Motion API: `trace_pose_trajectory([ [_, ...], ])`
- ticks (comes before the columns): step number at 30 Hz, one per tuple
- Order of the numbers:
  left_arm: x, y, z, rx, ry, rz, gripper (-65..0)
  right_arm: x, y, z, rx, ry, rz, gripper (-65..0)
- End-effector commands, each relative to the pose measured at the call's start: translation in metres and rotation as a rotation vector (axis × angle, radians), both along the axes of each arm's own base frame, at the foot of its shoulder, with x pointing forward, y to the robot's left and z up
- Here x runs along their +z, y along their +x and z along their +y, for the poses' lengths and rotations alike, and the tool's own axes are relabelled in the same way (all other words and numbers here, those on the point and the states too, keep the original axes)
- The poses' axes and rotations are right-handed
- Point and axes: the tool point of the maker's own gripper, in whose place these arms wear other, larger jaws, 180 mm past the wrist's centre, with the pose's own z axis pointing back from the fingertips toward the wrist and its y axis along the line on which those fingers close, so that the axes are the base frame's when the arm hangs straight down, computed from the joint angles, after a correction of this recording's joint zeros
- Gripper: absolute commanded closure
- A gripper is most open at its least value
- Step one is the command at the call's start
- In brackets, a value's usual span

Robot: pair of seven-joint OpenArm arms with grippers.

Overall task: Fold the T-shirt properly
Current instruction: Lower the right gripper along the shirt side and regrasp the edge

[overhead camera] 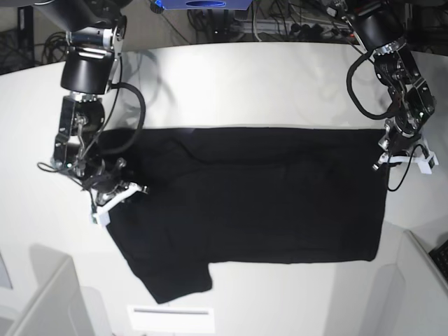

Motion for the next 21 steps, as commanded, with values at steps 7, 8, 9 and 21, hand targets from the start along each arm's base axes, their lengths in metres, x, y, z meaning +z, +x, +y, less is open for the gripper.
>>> trace_pose_trajectory([
  [7, 0.013, 0.007, 0.011, 0.003, 0.034, -0.033, 0.0, 0.018, 0.016, -0.005, -0.019, 0.002, -0.062, 0.0],
  [8, 0.013, 0.007, 0.011, 0.001, 0.035, -0.034, 0.0, 0.018, 0.016, -0.005, -0.022, 0.002, -0.061, 0.0],
  [9, 0.014, 0.008, 0.011, 0.001, 0.035, -0.036, 0.0, 0.018, 0.016, -0.005, -0.021, 0.002, -0.059, 0.0],
  [21, 0.022, 0.017, 0.012, 0.004, 0.034, -0.063, -25.3, 0.018, 0.014, -0.011, -0.036, 0.000, -0.063, -23.9],
])
